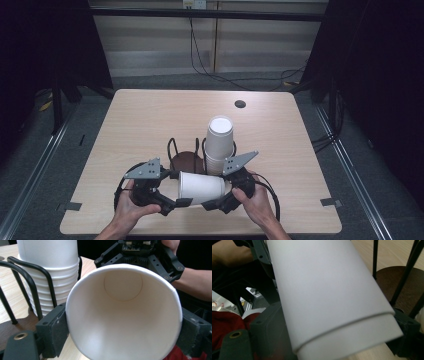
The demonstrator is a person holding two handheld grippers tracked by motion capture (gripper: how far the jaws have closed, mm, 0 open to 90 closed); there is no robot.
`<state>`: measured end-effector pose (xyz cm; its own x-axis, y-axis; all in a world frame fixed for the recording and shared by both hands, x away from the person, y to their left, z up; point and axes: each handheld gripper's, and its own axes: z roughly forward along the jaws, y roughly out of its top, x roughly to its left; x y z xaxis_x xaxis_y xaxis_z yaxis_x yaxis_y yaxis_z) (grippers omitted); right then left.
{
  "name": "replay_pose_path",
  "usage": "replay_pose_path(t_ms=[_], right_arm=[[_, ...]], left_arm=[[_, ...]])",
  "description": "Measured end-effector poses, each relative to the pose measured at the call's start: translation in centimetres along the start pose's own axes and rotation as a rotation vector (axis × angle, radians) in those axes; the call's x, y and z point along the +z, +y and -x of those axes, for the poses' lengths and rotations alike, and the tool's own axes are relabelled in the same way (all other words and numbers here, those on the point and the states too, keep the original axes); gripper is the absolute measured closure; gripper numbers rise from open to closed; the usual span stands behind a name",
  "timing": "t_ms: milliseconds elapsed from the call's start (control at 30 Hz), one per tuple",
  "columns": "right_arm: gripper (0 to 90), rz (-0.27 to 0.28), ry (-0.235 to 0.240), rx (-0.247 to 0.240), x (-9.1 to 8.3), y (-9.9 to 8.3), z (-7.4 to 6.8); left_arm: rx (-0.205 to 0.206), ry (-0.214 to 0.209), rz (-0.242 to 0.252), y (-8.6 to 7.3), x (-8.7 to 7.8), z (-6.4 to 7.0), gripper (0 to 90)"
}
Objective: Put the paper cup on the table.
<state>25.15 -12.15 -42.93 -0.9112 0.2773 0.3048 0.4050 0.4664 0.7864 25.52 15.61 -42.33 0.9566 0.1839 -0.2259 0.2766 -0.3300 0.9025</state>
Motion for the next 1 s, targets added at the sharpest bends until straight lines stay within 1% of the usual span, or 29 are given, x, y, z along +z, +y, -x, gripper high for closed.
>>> replay_pose_path(t_ms=[100, 133, 233, 433, 533, 633, 700, 800, 1000], right_arm=[[14.3, 0.011, -0.019, 0.008, -0.4, -0.2, 0.1], [14.3, 0.014, -0.029, 0.010, -0.6, -0.2, 0.1], [14.3, 0.026, -0.043, 0.021, -1.0, -0.4, 0.2], [14.3, 0.027, -0.059, 0.025, -1.6, -0.7, 0.3], [14.3, 0.026, -0.070, 0.025, -1.7, -0.7, 0.3], [14.3, 0.027, -0.076, 0.018, -1.7, -0.7, 0.1], [14.3, 0.027, -0.085, 0.015, -1.9, -0.7, 0.0], [14.3, 0.019, -0.123, 0.029, -2.2, -0.8, 0.2], [14.4, 0.049, -0.159, 0.053, -3.0, -1.0, 0.7]], left_arm=[[-0.013, 0.016, -0.005, 0.0, -0.3, -0.1, 13.2], [-0.032, 0.026, -0.007, -0.1, -0.4, -0.1, 13.2], [-0.035, 0.027, -0.017, -0.2, -0.4, -0.1, 13.2], [-0.043, 0.027, -0.019, 0.1, -0.6, -0.2, 13.3], [-0.063, 0.038, -0.023, 0.0, -0.9, -0.3, 13.3], [-0.068, 0.042, -0.028, 0.1, -1.2, -0.3, 13.3], [-0.073, 0.047, -0.032, 0.1, -1.5, -0.4, 13.3], [-0.099, 0.052, -0.029, 0.4, -2.1, -0.7, 13.3], [-0.097, 0.079, -0.038, 1.0, -3.5, -1.1, 13.5]])
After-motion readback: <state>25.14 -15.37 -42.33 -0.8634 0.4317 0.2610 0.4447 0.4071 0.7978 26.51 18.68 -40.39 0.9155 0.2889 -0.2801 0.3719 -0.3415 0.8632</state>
